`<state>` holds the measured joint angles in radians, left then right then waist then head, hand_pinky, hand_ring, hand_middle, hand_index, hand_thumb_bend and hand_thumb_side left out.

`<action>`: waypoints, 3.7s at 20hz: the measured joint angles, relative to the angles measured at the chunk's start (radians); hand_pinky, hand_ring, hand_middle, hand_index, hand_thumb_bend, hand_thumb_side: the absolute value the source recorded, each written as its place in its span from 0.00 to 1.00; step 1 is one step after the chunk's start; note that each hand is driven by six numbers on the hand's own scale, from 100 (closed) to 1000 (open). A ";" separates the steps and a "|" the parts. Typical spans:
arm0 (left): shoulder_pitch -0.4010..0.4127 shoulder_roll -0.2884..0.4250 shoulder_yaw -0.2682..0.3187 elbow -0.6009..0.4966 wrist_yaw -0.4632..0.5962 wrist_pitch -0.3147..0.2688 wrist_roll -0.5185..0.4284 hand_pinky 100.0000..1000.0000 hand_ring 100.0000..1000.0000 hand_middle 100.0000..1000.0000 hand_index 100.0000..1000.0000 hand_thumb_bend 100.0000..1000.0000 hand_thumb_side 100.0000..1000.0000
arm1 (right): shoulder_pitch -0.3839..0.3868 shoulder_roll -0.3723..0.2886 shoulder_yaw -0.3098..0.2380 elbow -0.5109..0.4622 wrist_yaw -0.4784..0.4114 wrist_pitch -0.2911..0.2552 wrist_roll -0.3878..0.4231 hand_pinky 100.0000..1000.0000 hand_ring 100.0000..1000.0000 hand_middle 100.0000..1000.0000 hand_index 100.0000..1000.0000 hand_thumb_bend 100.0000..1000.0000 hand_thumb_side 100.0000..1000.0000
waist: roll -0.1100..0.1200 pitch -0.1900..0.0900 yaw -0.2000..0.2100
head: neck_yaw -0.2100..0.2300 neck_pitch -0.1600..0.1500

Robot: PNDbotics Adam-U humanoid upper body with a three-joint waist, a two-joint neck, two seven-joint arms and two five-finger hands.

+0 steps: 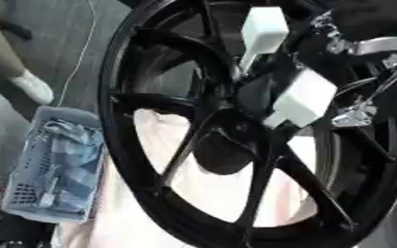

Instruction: Pull the pin out of the wheel hub.

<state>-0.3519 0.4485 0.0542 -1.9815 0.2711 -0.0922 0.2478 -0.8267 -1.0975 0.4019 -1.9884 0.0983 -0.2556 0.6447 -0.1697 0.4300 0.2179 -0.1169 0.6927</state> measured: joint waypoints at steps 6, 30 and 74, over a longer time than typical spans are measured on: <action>0.002 0.000 0.003 0.000 0.000 0.002 0.002 0.70 0.61 0.46 0.66 0.00 0.67 | -0.006 0.000 -0.030 0.000 -0.059 0.042 -0.004 0.71 0.71 0.46 0.48 0.05 0.00 | 0.001 -0.002 -0.006 | 0.001 0.000; 0.050 -0.001 0.024 0.000 -0.009 -0.005 0.026 0.70 0.61 0.46 0.66 0.00 0.66 | 0.402 -0.167 -0.475 0.082 -0.198 0.247 -0.312 0.69 0.71 0.47 0.48 0.01 0.00 | 0.086 -0.037 -0.123 | 0.072 0.009; 0.071 -0.009 0.036 0.000 -0.017 -0.003 0.038 0.71 0.62 0.46 0.66 0.00 0.66 | 0.884 0.107 -0.777 0.441 -0.060 0.442 -0.823 0.67 0.81 0.73 0.74 0.00 0.15 | 0.116 -0.055 -0.156 | 0.136 0.017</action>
<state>-0.2808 0.4394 0.0902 -1.9815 0.2545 -0.0952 0.2859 0.0576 -0.9909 -0.3755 -1.5469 0.0382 0.1868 -0.1778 -0.0537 0.3753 0.0620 0.0188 0.7095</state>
